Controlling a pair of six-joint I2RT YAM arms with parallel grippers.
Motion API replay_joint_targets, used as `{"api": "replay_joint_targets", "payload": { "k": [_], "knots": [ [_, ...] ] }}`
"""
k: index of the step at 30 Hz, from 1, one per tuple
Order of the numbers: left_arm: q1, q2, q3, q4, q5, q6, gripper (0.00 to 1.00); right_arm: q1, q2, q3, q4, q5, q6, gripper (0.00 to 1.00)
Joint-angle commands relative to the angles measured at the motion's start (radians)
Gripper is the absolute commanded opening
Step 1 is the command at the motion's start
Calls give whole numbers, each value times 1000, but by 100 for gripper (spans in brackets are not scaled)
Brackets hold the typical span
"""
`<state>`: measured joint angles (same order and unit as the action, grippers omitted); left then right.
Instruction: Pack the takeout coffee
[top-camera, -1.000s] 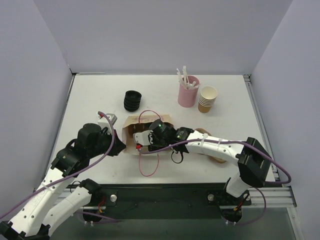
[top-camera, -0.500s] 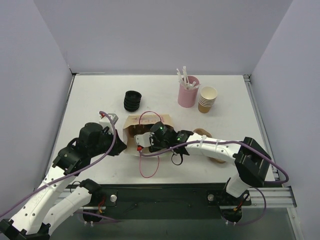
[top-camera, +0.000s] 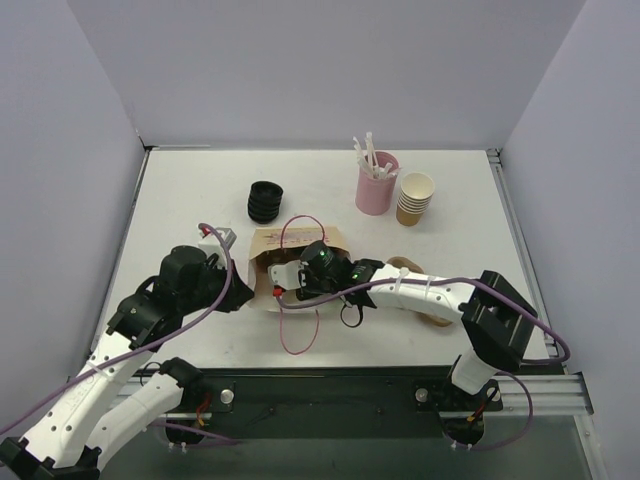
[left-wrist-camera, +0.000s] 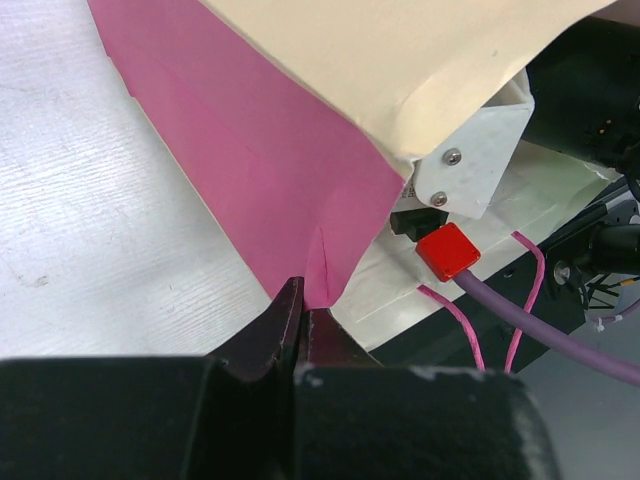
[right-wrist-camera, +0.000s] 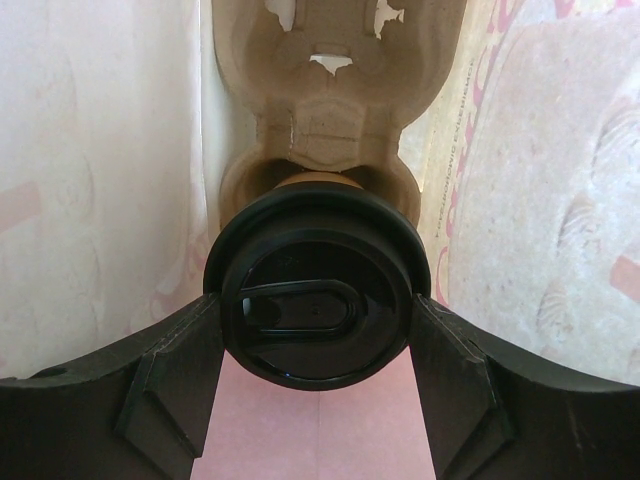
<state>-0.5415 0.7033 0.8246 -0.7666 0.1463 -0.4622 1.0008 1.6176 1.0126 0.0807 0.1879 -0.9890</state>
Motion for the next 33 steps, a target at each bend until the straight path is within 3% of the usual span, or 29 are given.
{"api": "replay_joint_targets", "payload": {
  "k": [1,14,17,20,28,33],
  "knots": [
    [2,1,7,39,21,-9,0,-24,42,6,-67,2,41,50],
    [2,10,8,56,22,-23,0,-54,74,11,-44,2,102,57],
    [3,16,13,61,22,-24,0,-60,70,15,-42,-5,108,61],
    [2,27,25,66,25,-20,0,-62,61,29,-45,-4,108,72],
    [2,53,62,46,13,-6,0,-56,21,112,-134,-8,136,80],
    [2,45,53,50,21,-18,0,-50,-8,129,-165,-31,145,94]
  ]
}}
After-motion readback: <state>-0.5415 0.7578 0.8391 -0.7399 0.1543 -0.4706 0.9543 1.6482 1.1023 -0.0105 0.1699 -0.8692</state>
